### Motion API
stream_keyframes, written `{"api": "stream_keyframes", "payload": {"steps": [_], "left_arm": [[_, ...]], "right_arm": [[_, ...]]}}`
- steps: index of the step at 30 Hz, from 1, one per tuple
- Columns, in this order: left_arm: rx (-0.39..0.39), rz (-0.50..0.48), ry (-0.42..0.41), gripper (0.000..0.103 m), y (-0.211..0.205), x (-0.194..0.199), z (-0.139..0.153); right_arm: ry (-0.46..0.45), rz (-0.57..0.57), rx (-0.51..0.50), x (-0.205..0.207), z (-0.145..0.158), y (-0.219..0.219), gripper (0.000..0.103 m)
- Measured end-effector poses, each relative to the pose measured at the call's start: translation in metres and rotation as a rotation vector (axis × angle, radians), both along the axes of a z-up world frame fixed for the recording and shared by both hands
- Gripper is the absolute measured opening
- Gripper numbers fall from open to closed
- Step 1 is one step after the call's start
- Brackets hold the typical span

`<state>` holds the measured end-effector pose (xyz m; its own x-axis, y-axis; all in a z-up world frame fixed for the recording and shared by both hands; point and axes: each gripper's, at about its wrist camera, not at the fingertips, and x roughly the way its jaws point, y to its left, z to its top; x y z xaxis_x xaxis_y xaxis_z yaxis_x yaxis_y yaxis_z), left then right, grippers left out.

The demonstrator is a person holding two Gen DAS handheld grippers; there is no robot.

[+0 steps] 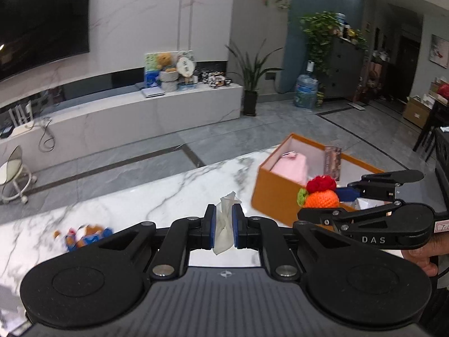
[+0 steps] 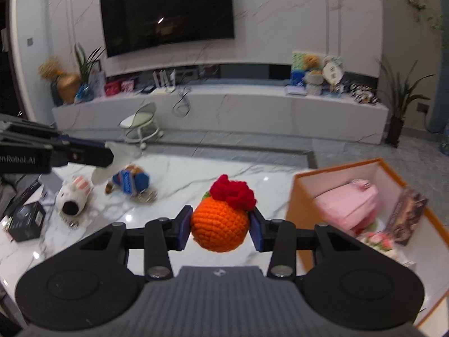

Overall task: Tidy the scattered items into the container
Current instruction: 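Carry the crocheted toy and translucent piece over the orange box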

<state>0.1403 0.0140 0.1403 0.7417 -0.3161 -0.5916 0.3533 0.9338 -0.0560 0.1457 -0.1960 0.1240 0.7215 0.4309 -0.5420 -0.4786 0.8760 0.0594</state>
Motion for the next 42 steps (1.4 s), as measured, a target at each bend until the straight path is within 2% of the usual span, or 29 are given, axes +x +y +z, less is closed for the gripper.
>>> {"api": "stream_keyframes", "payload": {"steps": [10,20,35,42], "left_arm": [[-0.004,-0.113,-0.027,0.013,-0.073,0.038,0.006],[-0.037,-0.237,-0.029,0.013,-0.153,0.078,-0.002],[-0.049,-0.311,0.062,0.013,-0.202,0.107,-0.041],[-0.016,-0.345,0.117,0.013,-0.225,0.111,-0.064]], "right_arm": [[-0.056,-0.183,0.010,0.021,0.013,-0.064,0.045],[-0.026,-0.354,0.066,0.045,0.013,-0.129,0.045],[0.057,-0.471,0.084,0.092,-0.009,-0.170,0.045],[0.106,-0.509,0.055,0.111,-0.027,-0.184,0.045]]}}
